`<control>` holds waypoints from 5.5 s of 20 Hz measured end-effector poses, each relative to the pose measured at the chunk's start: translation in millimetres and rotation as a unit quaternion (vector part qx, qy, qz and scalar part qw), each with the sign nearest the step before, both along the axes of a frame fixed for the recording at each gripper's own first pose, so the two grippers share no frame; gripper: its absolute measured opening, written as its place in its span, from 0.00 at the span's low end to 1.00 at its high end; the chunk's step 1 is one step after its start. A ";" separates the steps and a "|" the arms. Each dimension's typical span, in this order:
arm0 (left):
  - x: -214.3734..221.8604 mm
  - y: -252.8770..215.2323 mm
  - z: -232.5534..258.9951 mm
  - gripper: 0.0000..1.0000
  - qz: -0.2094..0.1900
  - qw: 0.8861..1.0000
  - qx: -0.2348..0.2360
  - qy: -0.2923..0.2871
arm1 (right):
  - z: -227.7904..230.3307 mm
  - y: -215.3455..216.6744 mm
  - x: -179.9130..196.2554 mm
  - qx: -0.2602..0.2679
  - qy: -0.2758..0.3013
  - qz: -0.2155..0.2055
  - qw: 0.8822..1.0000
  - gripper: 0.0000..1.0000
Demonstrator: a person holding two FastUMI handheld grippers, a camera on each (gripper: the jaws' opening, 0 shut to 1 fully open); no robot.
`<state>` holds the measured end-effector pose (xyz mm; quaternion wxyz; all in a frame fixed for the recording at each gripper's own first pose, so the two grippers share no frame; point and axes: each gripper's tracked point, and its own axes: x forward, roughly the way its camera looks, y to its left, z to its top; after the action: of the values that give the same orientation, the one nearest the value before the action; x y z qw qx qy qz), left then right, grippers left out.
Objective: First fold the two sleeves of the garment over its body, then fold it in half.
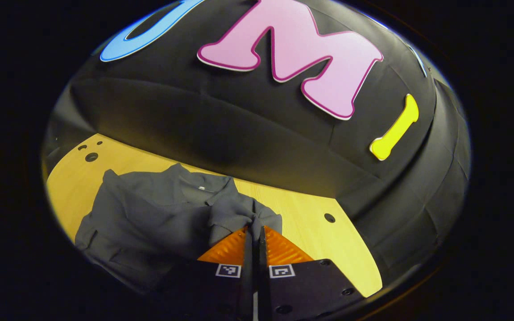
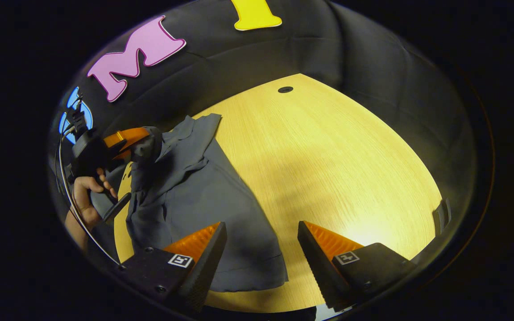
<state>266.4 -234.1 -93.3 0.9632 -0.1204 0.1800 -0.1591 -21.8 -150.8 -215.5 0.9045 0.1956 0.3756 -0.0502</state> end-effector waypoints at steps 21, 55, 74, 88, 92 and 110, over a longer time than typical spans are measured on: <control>-161.1 206.6 -58.0 0.96 0.030 0.985 0.167 0.026 | -60.8 20.5 -26.2 -0.026 0.083 0.051 0.995 0.99; -277.3 292.0 -194.6 0.74 0.003 0.958 0.239 0.157 | -87.5 142.7 -42.5 -0.140 0.091 0.124 0.978 0.40; -264.5 254.1 -140.5 0.05 0.007 0.978 0.152 0.140 | -55.9 142.7 -37.9 -0.052 0.091 0.160 0.982 0.05; -220.4 234.5 -64.3 0.05 0.033 0.988 0.119 0.096 | 14.7 152.4 10.5 -0.034 0.025 0.191 0.981 0.05; -203.6 237.3 -42.1 0.05 0.041 0.990 0.117 0.073 | 32.6 152.3 29.7 -0.038 0.001 0.194 0.980 0.05; -92.4 247.6 45.1 0.05 0.087 0.994 0.061 0.008 | 117.4 151.6 176.8 -0.058 -0.122 0.174 0.975 0.05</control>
<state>174.0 13.5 -48.2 0.9775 -0.0778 0.1858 -0.0629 155.1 0.7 -98.1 0.9482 0.0790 0.2872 0.1103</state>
